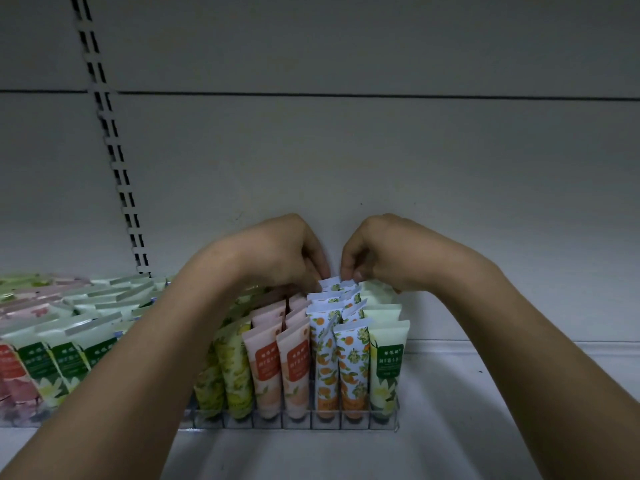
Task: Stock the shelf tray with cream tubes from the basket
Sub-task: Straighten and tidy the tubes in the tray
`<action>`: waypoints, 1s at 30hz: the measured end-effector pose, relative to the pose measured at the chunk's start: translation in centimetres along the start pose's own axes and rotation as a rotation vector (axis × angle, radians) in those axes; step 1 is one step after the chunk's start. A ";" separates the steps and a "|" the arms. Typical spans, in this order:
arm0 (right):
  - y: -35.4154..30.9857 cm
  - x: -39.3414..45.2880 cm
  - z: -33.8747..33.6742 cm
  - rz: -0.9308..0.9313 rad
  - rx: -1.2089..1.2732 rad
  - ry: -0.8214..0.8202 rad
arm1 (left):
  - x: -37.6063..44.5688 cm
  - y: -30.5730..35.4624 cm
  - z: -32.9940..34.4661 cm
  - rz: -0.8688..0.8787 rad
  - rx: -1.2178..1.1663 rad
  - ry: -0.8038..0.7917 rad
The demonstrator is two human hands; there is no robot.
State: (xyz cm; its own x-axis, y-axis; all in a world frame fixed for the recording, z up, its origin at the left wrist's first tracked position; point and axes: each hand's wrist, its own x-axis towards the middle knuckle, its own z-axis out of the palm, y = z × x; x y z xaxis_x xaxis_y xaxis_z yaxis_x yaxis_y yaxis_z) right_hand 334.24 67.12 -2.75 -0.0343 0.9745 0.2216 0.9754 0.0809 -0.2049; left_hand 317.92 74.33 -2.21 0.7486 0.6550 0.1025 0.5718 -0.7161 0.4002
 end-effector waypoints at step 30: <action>0.5 -2.4 -3.5 0.054 0.127 -0.123 | -0.6 0.9 -0.3 0.133 -0.038 -0.021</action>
State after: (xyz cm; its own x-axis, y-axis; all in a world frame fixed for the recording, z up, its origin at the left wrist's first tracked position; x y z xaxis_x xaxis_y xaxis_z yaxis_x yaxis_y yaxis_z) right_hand 335.57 64.11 -0.05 -0.0168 0.9957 0.0907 0.9415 0.0463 -0.3338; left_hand 317.87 73.38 -1.63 0.8241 0.5494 0.1376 0.4543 -0.7863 0.4188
